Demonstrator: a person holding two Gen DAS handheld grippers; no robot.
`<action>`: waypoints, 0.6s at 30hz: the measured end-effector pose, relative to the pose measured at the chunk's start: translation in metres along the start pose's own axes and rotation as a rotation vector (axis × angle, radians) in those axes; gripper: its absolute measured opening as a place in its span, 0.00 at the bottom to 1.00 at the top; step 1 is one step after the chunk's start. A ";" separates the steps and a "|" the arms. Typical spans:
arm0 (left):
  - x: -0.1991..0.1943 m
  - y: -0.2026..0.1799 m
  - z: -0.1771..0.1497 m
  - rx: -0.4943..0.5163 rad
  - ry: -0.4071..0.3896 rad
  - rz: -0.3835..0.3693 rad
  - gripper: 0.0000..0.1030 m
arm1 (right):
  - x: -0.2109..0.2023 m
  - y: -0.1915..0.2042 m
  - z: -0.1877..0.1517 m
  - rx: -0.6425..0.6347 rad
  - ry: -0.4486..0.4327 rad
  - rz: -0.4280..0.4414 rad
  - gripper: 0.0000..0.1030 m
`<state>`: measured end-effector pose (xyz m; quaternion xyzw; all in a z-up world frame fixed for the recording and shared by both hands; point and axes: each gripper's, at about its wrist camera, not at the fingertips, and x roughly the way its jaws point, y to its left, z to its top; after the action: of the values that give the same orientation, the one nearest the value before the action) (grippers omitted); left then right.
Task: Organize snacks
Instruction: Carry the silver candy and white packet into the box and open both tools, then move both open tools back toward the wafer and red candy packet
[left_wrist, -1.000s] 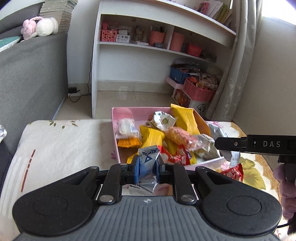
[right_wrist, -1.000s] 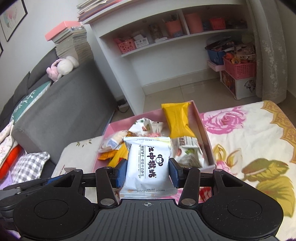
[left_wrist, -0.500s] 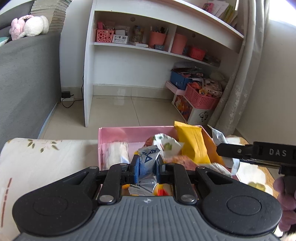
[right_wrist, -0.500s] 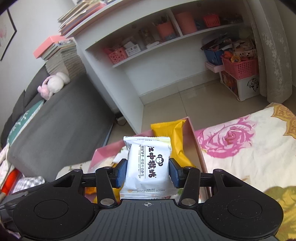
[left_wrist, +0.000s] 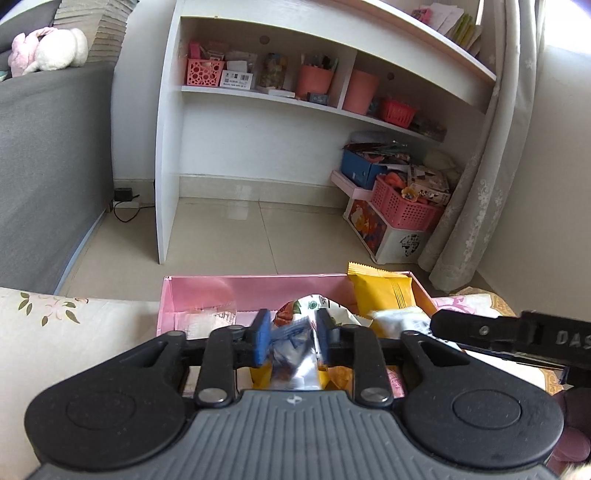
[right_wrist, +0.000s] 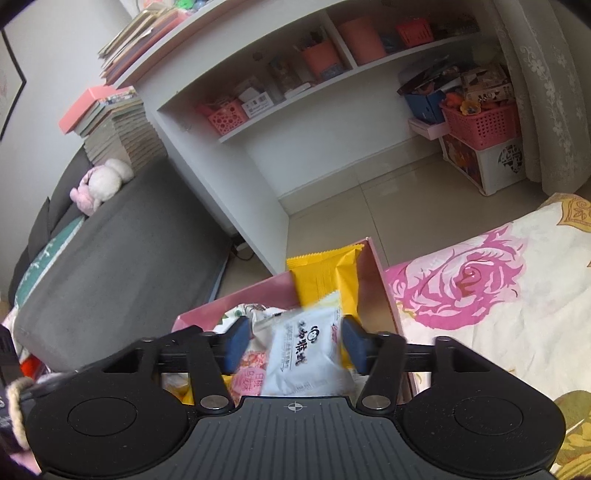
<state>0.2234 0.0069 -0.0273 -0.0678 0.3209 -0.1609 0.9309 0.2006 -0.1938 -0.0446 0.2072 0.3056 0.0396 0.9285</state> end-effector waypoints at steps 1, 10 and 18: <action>-0.001 0.000 -0.001 -0.001 -0.003 -0.001 0.33 | -0.001 0.000 0.000 0.000 -0.002 0.001 0.65; -0.013 -0.002 -0.004 0.055 -0.003 0.018 0.68 | -0.012 0.006 0.003 -0.022 -0.002 -0.018 0.75; -0.030 -0.002 -0.015 0.061 0.019 0.022 0.85 | -0.031 0.011 0.000 -0.080 0.021 -0.079 0.87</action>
<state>0.1911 0.0149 -0.0208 -0.0341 0.3255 -0.1611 0.9311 0.1762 -0.1900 -0.0225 0.1575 0.3213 0.0172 0.9336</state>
